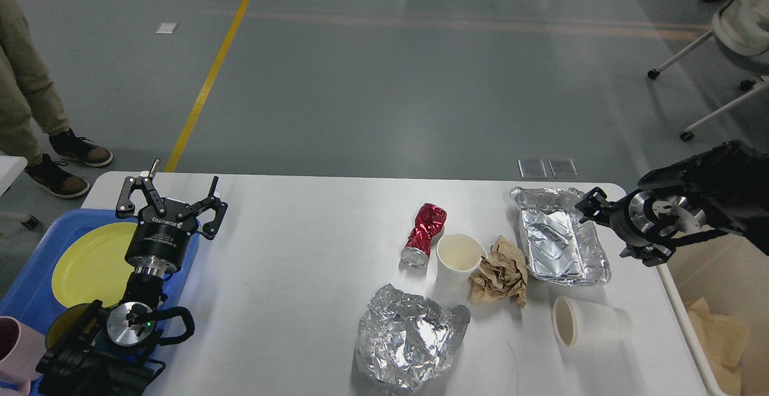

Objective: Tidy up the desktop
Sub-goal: 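Grasp the edge of the aluminum foil tray with the right gripper, then drag the foil tray toward the bin and lift it over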

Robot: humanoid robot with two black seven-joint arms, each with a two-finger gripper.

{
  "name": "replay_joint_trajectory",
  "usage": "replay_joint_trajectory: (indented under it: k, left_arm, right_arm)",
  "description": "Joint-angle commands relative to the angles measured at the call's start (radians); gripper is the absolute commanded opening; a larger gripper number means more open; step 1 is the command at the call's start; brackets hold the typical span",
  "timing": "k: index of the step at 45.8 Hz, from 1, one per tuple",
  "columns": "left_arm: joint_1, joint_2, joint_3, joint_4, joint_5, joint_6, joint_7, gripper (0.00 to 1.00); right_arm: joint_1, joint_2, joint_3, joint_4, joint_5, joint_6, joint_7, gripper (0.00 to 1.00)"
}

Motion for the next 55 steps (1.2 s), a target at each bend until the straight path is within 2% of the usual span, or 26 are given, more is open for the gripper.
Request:
replay_joint_trajectory:
  k: [1,7,11,15,18,26,39,55]
  left_arm:
    - [0.000,0.000,0.000,0.000,0.001,0.000,0.000,0.96]
    - [0.000,0.000,0.000,0.000,0.001,0.000,0.000,0.96]
    - [0.000,0.000,0.000,0.000,-0.001,0.000,0.000,0.96]
    - [0.000,0.000,0.000,0.001,0.001,0.000,0.000,0.96]
    - [0.000,0.000,0.000,0.001,0.001,0.000,0.000,0.96]
    - [0.000,0.000,0.000,0.000,-0.001,0.000,0.000,0.96]
    - [0.000,0.000,0.000,0.001,-0.001,0.000,0.000,0.96]
    - [0.000,0.000,0.000,0.000,0.001,0.000,0.000,0.96]
  right_arm:
    - [-0.073,0.010,0.001,-0.064,-0.208,-0.055,0.039,0.87]
    - [-0.162,0.010,0.022,-0.190,-0.448,-0.071,0.128,0.87]
    - [-0.240,0.012,0.041,-0.296,-0.488,-0.082,0.206,0.87]
    - [-0.300,0.016,0.050,-0.371,-0.500,-0.093,0.309,0.86]
    - [-0.366,0.035,0.048,-0.454,-0.514,-0.107,0.343,0.86]
    - [-0.527,0.099,0.041,-0.685,-0.568,-0.145,0.344,0.86]
    - [-0.663,0.128,-0.005,-0.837,-0.605,-0.176,0.334,0.86]
    - [-0.712,0.157,0.012,-0.845,-0.585,-0.177,0.312,0.86]
